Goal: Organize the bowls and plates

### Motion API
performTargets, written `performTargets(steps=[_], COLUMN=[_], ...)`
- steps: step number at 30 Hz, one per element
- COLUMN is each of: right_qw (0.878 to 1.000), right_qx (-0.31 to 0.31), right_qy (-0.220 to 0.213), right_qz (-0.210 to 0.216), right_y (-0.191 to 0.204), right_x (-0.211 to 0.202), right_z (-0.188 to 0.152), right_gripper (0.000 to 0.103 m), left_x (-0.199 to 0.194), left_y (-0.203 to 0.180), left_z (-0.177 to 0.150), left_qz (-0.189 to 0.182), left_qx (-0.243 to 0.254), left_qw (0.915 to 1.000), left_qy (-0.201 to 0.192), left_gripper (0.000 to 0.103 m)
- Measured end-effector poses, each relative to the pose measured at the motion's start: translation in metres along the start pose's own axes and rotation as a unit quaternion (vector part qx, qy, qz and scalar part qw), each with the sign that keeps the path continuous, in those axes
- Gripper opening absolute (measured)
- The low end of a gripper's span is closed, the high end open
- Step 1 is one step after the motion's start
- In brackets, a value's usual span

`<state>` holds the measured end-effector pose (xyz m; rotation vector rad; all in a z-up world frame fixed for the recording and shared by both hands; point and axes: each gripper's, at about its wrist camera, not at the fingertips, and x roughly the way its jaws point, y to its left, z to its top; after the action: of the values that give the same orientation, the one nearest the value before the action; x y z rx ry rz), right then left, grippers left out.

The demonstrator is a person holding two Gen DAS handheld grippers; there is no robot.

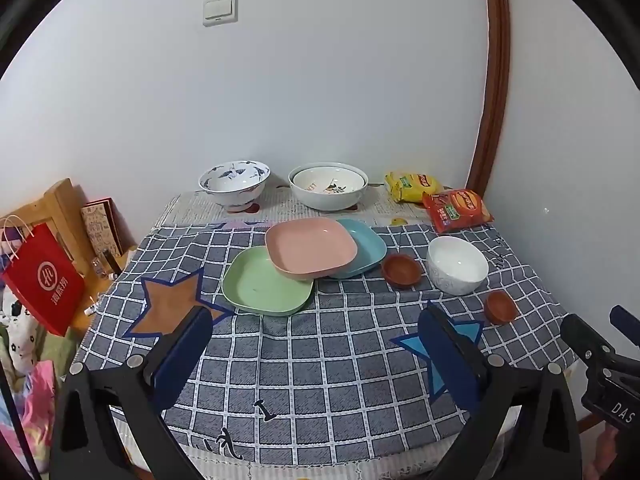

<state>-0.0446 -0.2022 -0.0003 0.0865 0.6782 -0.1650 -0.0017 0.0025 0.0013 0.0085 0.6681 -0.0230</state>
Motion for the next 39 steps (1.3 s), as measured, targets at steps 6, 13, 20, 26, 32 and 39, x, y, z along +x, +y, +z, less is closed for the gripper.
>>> performTargets(steps=[6,13,20,26,32,39], right_qw=[1.000,1.000,1.000,1.000,1.000,1.000], right_qx=[-0.007,-0.011,-0.015,-0.013,-0.006,0.001], right_qy=[-0.002,-0.006,-0.008,-0.007,-0.006,-0.002], right_qz=[0.002,0.007,0.008,0.006,0.006,0.006], right_y=[0.005,0.009,0.014,0.012,0.008,0.008], right_x=[-0.002,-0.005,-0.008,-0.009,-0.009,-0.006], right_z=[0.000,0.002,0.004,0.005,0.002,0.002], right_gripper=[0.103,0.103,0.103,0.103,0.103,0.103], left_x=[-0.001,-0.004,-0.005,-0.005,-0.004,-0.003], left_y=[0.000,0.003,0.010,0.013,0.017,0.019], left_z=[-0.001,0.001,0.004,0.002,0.001,0.000], left_qz=[-0.003,0.000,0.002,0.004,0.004,0.005], left_qx=[-0.002,-0.002,-0.009,-0.015,-0.022,-0.022], left_qw=[1.0000,1.0000,1.0000,0.9999,0.9997,0.9997], left_qy=[0.000,-0.001,-0.001,0.002,0.006,0.007], left_gripper=[0.103,0.103,0.103,0.103,0.103,0.103])
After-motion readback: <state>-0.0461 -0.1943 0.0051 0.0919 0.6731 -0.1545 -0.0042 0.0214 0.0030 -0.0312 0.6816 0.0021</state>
